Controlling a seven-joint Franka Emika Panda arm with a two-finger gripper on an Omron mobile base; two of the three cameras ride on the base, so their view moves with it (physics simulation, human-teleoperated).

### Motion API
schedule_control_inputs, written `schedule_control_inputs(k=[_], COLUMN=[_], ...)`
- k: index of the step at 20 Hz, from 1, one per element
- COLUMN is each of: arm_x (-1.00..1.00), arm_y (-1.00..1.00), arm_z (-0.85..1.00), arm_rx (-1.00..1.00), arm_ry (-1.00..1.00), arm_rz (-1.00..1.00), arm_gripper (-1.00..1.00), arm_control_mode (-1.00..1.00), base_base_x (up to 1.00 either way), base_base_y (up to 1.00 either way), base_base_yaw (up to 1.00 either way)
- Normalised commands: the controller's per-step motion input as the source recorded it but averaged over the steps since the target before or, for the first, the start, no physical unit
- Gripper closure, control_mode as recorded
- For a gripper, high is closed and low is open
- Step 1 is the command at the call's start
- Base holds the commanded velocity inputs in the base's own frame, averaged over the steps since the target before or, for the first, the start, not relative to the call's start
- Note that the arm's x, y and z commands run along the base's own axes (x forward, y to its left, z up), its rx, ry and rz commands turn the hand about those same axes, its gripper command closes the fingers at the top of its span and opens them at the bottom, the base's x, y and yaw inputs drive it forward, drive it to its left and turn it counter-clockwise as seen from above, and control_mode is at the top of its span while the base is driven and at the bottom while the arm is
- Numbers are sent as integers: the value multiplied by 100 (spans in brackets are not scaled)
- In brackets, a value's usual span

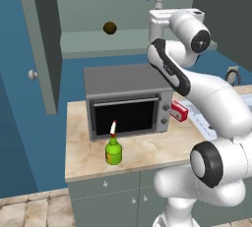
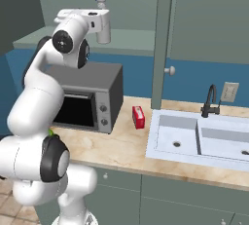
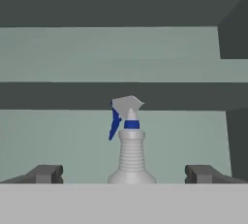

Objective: Pick the spray and spray from the cabinet and place them on the counter.

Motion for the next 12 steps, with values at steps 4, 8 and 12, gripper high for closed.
schedule_control_inputs(k=[4, 8, 12], arm_x=[25, 25, 26], arm_y=[0, 0, 0], arm_z=[0, 0, 0], arm_rx=[-1, -1, -1], arm_ry=[0, 0, 0], arm_rz=[0, 0, 0], arm_gripper=[-100, -100, -100], arm_control_mode=[-100, -100, -100], base_base_x=[0, 0, 0], base_base_y=[0, 0, 0], base_base_yaw=[0, 0, 0])
